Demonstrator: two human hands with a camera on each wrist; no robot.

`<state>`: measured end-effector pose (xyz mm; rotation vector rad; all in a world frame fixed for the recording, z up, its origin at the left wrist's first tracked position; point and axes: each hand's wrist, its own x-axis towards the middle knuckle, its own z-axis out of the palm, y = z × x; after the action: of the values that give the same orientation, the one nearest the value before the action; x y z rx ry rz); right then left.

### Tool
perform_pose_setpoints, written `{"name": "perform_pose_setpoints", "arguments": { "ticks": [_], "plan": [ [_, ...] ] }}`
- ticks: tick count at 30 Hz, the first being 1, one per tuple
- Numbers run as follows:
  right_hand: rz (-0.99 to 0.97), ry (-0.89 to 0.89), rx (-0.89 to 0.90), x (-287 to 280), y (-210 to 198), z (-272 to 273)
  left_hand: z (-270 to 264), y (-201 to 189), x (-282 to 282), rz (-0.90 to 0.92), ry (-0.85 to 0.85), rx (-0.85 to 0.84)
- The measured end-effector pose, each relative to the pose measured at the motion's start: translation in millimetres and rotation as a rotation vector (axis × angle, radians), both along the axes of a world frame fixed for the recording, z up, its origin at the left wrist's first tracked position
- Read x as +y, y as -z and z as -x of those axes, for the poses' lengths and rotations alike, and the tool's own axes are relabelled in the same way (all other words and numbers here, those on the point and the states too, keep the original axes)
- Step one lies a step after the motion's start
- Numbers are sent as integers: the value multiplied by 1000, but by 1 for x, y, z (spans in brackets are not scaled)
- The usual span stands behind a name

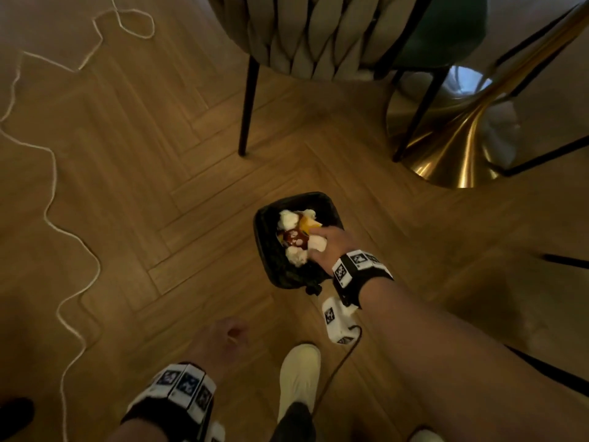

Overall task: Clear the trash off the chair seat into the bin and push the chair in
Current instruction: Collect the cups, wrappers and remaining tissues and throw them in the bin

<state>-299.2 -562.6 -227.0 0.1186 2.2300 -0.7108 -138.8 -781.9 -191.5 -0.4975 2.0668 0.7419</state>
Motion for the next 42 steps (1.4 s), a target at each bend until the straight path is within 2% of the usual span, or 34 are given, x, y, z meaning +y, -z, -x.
{"name": "perform_pose_setpoints", "arguments": {
  "ticks": [2,6,10,13,16,21,25,29,34,36,39,42],
  "plan": [
    [8,17,-41,21,-39,-16,10,-25,13,1,39,-2],
    [2,96,-123,80,-146,-69,40,-99,64,-47,141,98],
    [-60,311,-162,167,-246,-137,63,-186,142,-124,319,171],
    [-88,527,-209,243,-306,-190,69,-230,202,-140,484,208],
    [-108,699,-202,325,-342,-249,67,-252,279,-153,679,148],
    [-73,1008,-131,458,-374,-338,42,-268,432,-156,917,123],
    [-58,1237,-28,570,-381,-393,21,-267,573,-139,1081,163],
    [-98,1435,24,664,-359,-434,27,-233,725,-167,1181,230],
    [-162,1461,-71,730,-305,-471,22,-174,875,-78,1338,481],
    [-199,1475,-130,742,-277,-483,17,-144,908,-3,1403,482],
    [-276,1413,-253,752,-242,-493,5,-100,924,90,1518,427],
    [-249,1295,-345,751,-213,-495,-4,-85,919,101,1541,539]
  ]
}}
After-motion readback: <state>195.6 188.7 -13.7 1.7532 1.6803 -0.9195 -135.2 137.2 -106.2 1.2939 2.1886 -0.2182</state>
